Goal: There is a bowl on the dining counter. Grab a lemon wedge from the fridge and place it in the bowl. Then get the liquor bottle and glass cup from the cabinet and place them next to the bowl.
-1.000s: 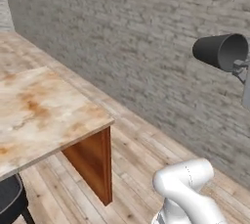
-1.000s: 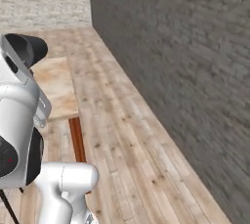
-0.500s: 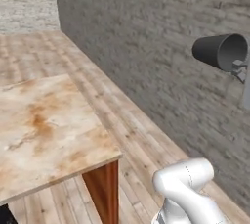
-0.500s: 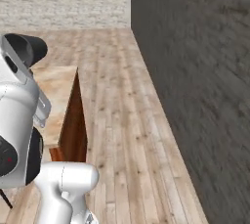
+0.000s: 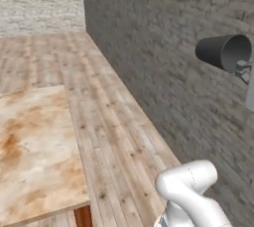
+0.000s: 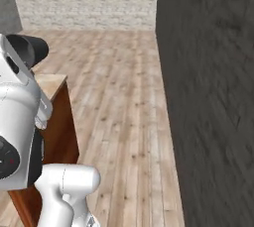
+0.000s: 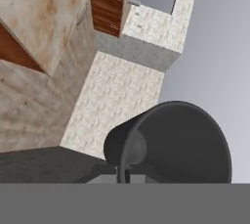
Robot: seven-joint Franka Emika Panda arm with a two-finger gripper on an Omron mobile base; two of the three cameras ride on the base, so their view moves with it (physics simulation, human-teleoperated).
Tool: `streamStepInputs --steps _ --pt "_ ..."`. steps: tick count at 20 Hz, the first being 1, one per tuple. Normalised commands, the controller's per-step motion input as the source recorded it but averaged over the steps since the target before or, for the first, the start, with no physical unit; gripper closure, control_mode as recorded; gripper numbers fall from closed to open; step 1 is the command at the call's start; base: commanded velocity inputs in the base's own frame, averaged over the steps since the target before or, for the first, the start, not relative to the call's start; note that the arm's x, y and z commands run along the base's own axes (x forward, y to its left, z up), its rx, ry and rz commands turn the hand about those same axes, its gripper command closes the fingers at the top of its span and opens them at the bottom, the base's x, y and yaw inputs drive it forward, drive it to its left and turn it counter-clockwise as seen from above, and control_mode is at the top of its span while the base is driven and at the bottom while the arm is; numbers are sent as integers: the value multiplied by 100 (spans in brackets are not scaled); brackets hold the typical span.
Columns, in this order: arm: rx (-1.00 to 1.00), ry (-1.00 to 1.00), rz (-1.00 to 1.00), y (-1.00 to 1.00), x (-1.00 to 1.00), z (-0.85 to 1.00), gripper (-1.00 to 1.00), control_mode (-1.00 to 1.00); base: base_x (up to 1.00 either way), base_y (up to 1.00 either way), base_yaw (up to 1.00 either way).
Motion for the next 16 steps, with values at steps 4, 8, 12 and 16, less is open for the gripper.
streamStepInputs --steps 4,8,12,16 --pt "0 0 0 0 0 0 100 100 85 -66 29" --pt "0 0 0 0 0 0 100 100 91 -57 33" --pt "0 0 0 0 0 0 100 100 97 -49 35" --pt "0 0 0 0 0 0 100 100 100 -42 37"
